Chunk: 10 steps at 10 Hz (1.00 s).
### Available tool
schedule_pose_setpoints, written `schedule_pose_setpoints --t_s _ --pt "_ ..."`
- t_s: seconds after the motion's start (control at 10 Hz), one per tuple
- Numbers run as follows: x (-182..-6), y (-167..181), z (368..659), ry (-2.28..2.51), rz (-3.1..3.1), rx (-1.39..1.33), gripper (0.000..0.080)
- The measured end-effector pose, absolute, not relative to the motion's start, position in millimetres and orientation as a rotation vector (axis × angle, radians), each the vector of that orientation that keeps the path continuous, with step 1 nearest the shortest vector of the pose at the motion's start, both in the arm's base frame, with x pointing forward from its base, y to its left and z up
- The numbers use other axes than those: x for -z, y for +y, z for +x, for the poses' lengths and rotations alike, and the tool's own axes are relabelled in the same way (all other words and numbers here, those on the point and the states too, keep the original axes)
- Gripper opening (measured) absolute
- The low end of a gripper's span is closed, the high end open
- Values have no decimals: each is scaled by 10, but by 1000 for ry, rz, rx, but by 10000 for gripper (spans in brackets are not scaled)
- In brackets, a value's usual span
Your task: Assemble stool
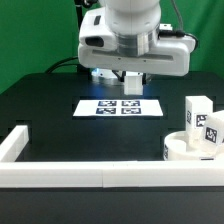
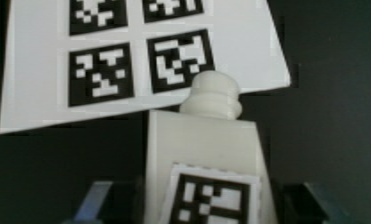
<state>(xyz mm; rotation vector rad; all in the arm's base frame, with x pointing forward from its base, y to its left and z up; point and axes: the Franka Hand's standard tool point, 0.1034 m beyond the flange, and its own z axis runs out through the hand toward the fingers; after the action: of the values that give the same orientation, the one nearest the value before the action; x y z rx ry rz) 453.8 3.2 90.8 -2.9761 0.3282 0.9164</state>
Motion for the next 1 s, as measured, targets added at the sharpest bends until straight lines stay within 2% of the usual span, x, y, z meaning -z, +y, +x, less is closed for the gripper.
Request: schedule_pose_setpoints --t_s 0.1,0.2,0.4,0.5,0.7,0.8,0.9,1.0 --pt "-961 74 4592 316 -3005 -801 327" --pt "-1151 154 4743 323 -2976 -702 327" --pt "-1637 105 5282 330 -2982 -303 327" --pt "-1714 91 5351 319 -3015 -136 327" --pt "-1678 115 5292 290 -3050 59 327" --pt "-1670 103 5334 292 -3053 138 327" --pt "-1647 84 5413 260 -3066 330 327" --pt "-1459 98 5368 164 -3101 491 327"
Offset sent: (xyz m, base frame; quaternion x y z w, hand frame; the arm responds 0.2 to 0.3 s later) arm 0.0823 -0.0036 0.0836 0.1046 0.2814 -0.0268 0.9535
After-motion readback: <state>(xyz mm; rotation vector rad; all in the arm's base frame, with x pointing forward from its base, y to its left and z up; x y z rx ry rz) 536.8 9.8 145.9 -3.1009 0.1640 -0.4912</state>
